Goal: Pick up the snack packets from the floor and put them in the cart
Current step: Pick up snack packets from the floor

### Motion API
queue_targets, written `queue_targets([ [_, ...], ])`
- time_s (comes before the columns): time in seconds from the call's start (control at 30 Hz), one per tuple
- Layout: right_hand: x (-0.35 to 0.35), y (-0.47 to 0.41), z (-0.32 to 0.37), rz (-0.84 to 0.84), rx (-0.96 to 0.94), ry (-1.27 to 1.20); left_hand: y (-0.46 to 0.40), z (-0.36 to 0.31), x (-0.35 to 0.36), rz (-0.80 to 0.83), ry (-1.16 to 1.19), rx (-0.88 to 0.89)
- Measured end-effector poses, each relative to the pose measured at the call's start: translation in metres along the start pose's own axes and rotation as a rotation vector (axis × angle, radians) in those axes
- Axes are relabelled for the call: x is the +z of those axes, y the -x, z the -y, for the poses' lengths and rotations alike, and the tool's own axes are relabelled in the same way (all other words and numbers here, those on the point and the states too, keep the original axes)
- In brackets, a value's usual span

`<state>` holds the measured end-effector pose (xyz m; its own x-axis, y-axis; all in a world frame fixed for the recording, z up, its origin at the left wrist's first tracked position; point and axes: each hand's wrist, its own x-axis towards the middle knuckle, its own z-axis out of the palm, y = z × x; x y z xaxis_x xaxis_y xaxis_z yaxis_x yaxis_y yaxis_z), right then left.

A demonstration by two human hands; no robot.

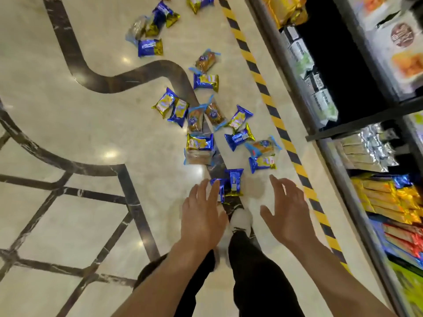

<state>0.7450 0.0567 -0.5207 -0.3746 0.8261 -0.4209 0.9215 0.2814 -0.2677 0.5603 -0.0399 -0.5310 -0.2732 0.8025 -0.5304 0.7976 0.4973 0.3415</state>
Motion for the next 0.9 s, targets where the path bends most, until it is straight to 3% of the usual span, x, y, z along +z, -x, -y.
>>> queue_targets([
  [0.4,0.245,-0.173,-0.102,0.095,0.024,-0.016,-0.187,0.077,0.266,-0.015,0.021,-0.068],
  [0.63,0.354,-0.207,-0.123,0.167,0.095,-0.139,-0.223,0.107,0.352,-0.009,0.178,-0.178],
  [0.9,0.417,-0.226,-0.116,0.143,0.153,-0.134,-0.23,0.112,0.416,-0.117,0.303,-0.274],
])
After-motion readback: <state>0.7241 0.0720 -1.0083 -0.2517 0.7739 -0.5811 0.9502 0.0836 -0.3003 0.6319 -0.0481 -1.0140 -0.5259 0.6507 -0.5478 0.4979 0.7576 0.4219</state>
